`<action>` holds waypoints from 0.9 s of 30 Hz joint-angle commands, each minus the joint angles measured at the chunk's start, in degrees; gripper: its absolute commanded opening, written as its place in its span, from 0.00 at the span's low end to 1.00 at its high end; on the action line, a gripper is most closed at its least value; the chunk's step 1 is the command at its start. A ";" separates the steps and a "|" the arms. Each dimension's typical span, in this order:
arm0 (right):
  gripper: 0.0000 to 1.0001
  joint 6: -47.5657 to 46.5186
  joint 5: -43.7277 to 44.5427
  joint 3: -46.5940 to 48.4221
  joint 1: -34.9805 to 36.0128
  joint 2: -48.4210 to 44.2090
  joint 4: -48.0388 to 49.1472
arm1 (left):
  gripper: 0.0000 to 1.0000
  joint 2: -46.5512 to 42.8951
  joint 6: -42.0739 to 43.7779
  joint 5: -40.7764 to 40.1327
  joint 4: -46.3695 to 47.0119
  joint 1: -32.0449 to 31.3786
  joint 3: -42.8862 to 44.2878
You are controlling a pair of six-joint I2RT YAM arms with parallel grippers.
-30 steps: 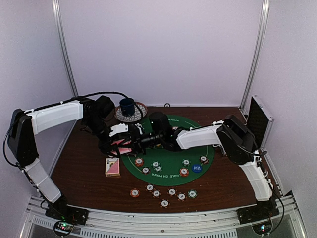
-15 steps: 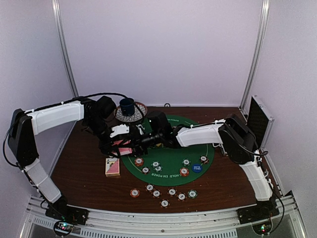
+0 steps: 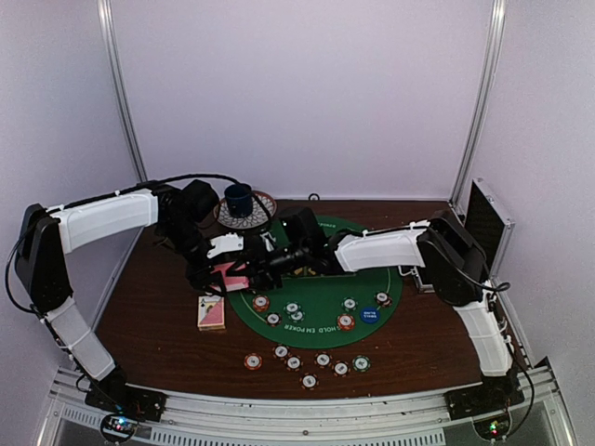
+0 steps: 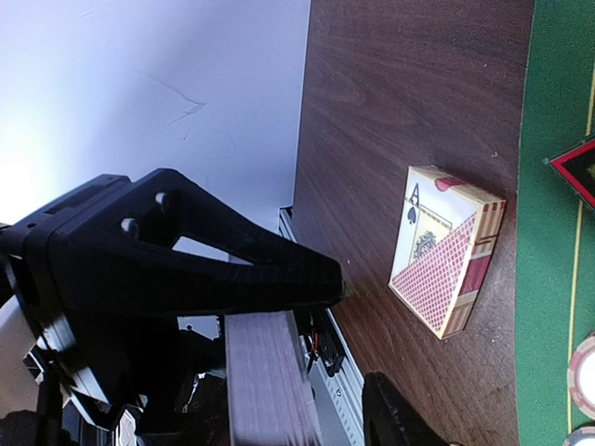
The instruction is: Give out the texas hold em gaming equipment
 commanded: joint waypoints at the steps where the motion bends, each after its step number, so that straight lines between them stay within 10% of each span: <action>1: 0.44 -1.85 2.94 -2.68 -1.77 -3.54 -3.58 | 0.16 -1.97 0.89 -0.22 -1.28 -0.31 1.78; 27: 0.30 -0.40 0.88 -6.46 -2.00 -9.07 -1.05 | 0.06 -1.14 0.03 -3.83 -0.10 -0.31 0.78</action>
